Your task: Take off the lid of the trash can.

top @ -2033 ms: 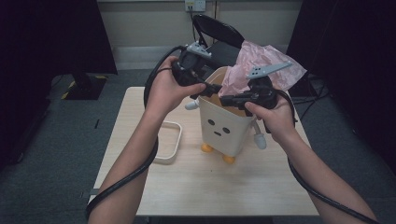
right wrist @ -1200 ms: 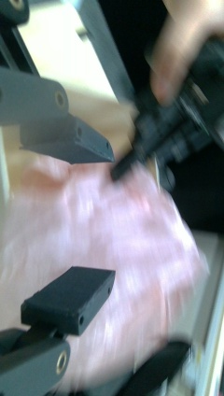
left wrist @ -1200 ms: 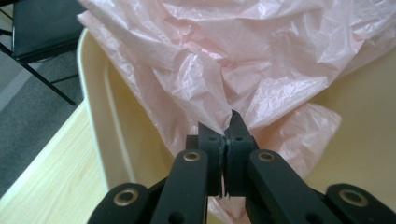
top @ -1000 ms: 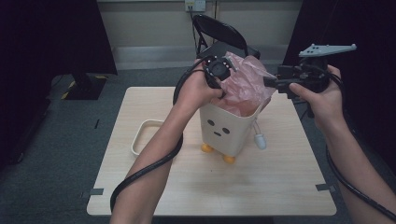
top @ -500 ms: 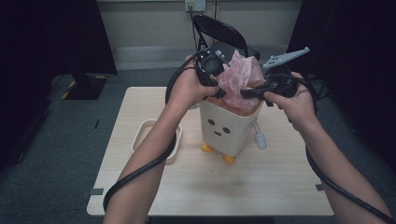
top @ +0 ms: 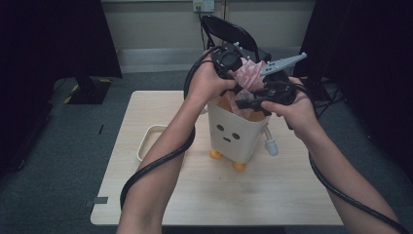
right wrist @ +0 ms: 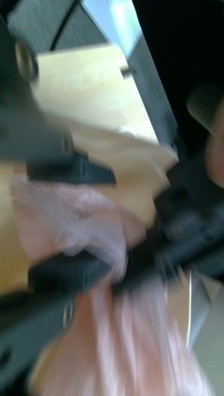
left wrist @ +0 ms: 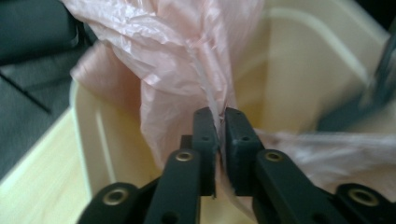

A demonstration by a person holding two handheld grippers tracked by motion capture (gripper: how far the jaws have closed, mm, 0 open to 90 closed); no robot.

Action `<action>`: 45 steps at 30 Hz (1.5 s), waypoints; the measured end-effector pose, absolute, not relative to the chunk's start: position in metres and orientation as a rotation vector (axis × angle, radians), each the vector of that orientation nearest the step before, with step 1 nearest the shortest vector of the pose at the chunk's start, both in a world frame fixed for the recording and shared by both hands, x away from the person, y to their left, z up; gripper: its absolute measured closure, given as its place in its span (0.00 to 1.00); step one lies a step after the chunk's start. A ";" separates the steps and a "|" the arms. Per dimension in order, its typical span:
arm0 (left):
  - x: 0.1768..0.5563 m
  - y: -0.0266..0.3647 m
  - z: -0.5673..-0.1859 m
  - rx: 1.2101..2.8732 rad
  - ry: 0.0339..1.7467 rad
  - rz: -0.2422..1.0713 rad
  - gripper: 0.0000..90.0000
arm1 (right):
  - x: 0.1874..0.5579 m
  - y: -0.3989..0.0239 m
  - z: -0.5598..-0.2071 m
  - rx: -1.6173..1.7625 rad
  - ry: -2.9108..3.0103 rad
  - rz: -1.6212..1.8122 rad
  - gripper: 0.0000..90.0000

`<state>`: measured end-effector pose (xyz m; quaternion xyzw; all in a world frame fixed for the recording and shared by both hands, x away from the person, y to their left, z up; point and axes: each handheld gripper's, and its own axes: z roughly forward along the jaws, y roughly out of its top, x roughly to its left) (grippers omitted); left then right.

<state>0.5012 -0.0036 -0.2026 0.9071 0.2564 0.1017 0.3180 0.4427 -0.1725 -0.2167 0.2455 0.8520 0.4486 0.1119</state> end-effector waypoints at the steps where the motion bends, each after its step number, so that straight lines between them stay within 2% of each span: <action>1: 0.502 -0.003 -0.206 2.425 0.680 0.262 0.98 | 0.442 -0.177 -0.215 0.737 2.480 1.310 0.58; 3: 0.503 -0.002 -0.209 2.444 0.676 0.255 0.99 | 0.441 -0.187 -0.210 0.752 2.449 1.311 0.56; 4: 0.504 0.001 -0.212 2.442 0.684 0.243 0.99 | 0.444 -0.207 -0.202 0.790 2.387 1.300 0.48; 5: 0.504 0.001 -0.212 2.442 0.684 0.243 0.99 | 0.444 -0.207 -0.202 0.790 2.387 1.300 0.48; 6: 0.503 0.003 -0.214 2.460 0.672 0.248 0.99 | 0.450 -0.224 -0.197 0.853 2.320 1.265 0.41; 8: 0.502 0.003 -0.215 2.465 0.666 0.251 0.99 | 0.454 -0.229 -0.196 0.886 2.295 1.258 0.40; 9: 0.500 0.002 -0.215 2.470 0.647 0.246 0.99 | 0.466 -0.235 -0.195 0.927 2.239 1.184 0.36; 16: 0.494 -0.002 -0.215 2.452 0.603 0.242 0.98 | 0.503 -0.224 -0.206 1.057 2.231 1.224 0.34; 20: 0.489 0.003 -0.208 2.376 0.613 0.281 0.97 | 0.513 -0.210 -0.216 1.006 2.298 1.187 0.53; 21: 0.489 0.003 -0.208 2.376 0.613 0.281 0.97 | 0.513 -0.210 -0.216 1.006 2.298 1.187 0.53; 27: 0.484 0.009 -0.197 2.254 0.625 0.292 1.00 | 0.511 -0.211 -0.216 0.942 2.220 1.177 0.95; 32: 0.477 0.012 -0.190 2.256 0.607 0.299 1.00 | 0.501 -0.215 -0.200 0.901 2.194 1.255 1.00; 34: 0.475 0.016 -0.193 2.269 0.637 0.250 0.93 | 0.489 -0.213 -0.190 0.851 2.198 1.294 1.00; 35: 0.475 0.016 -0.193 2.269 0.637 0.250 0.82 | 0.489 -0.213 -0.190 0.851 2.198 1.294 1.00; 36: 0.476 0.020 -0.197 2.249 0.636 0.294 0.64 | 0.476 -0.207 -0.186 0.786 2.240 1.257 1.00; 38: 0.476 0.023 -0.198 2.219 0.640 0.317 0.45 | 0.471 -0.203 -0.187 0.761 2.259 1.237 1.00; 39: 0.477 0.029 -0.198 2.196 0.661 0.350 0.38 | 0.464 -0.198 -0.193 0.729 2.311 1.199 1.00; 41: 0.479 0.031 -0.198 2.193 0.671 0.375 0.33 | 0.459 -0.195 -0.202 0.710 2.351 1.149 1.00; 45: 0.485 0.035 -0.191 2.149 0.686 0.413 0.30 | 0.461 -0.198 -0.220 0.713 2.394 1.125 1.00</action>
